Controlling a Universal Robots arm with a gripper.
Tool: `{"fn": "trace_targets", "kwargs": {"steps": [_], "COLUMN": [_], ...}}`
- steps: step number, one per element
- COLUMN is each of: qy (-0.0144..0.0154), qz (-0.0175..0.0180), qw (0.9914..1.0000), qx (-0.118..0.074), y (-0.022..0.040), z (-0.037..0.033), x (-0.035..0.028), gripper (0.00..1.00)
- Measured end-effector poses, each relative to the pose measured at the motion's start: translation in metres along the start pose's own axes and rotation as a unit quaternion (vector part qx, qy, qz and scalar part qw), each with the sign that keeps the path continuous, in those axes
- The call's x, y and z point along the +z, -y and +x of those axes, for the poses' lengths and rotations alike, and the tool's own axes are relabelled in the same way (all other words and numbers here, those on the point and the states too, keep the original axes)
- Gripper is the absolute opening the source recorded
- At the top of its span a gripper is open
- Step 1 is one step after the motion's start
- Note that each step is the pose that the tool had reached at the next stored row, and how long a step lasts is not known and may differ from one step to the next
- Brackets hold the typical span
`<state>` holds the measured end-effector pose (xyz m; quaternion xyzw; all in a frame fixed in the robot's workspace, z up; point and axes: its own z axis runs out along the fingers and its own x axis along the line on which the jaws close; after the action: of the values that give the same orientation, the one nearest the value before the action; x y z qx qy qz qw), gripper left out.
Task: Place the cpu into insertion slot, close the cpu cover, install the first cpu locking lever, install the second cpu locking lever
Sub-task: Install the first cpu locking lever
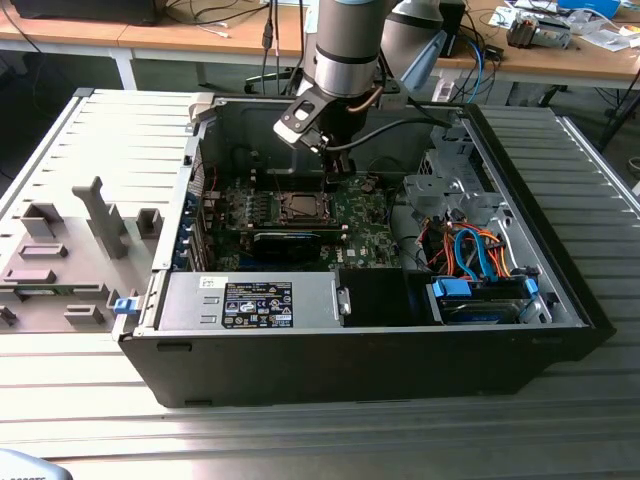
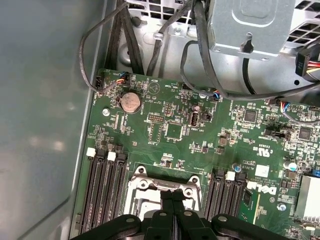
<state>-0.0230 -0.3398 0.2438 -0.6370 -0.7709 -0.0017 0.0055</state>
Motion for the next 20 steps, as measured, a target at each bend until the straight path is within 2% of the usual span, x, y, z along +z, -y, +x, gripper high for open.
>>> {"fn": "trace_targets", "kwargs": {"steps": [10, 20], "qy": [0.0002, 0.0003], "qz": [0.0003, 0.0005], "qw": [0.99973, 0.99891], "qx": [-0.023, -0.047], "y": [0.0000, 0.0000], "z": [0.0000, 0.0000], "x": [0.0000, 0.0000], "gripper": [0.11, 0.11]}}
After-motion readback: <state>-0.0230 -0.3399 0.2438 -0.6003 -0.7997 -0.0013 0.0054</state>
